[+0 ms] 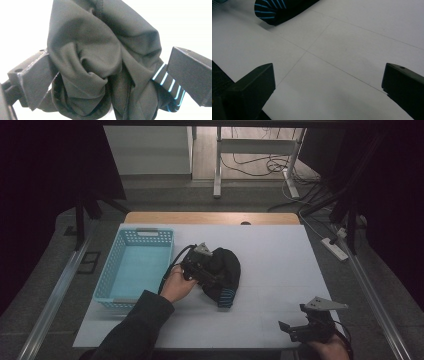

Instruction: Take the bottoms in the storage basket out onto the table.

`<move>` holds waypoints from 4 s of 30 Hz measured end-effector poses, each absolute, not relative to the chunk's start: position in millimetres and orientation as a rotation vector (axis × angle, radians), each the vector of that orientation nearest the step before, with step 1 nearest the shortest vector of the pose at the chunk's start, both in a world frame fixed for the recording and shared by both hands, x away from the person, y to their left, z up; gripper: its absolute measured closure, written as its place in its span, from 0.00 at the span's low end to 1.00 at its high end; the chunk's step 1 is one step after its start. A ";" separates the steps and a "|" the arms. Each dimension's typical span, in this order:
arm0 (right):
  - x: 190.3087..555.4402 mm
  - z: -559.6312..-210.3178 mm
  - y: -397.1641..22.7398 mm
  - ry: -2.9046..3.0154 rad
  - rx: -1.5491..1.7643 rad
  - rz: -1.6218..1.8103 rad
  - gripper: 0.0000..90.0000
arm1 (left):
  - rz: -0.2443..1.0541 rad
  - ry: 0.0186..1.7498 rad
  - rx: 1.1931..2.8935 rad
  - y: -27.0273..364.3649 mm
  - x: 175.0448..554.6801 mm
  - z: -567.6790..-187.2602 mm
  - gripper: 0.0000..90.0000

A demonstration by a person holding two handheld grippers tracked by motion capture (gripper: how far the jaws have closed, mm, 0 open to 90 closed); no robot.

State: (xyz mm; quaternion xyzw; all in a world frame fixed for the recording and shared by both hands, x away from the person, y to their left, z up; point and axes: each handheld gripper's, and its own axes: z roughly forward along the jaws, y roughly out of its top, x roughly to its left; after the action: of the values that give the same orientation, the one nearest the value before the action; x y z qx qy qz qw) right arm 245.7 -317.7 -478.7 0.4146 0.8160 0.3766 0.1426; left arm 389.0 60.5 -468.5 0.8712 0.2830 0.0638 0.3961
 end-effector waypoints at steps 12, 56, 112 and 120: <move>245.5 -478.8 -317.4 2.359 1.188 1.087 0.00 | 0.197 0.711 2.157 69.0 385.7 -461.0 0.00; 244.6 -478.6 -316.2 2.365 1.176 1.082 0.00 | 0.180 0.678 2.121 97.9 373.3 -446.4 0.00; 244.7 -478.6 -315.8 2.370 1.169 1.078 0.00 | 0.138 0.744 2.049 137.3 336.2 -445.2 0.00; 244.8 -478.7 -315.8 2.370 1.169 1.078 0.00 | 0.149 0.753 2.050 142.8 330.0 -444.1 0.00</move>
State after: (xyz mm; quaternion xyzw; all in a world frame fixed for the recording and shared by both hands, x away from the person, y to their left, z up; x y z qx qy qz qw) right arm 244.8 -315.8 -478.7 0.4054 0.8219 0.3738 0.1430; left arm 330.0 142.8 -444.1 0.8322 0.3058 0.0605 0.4586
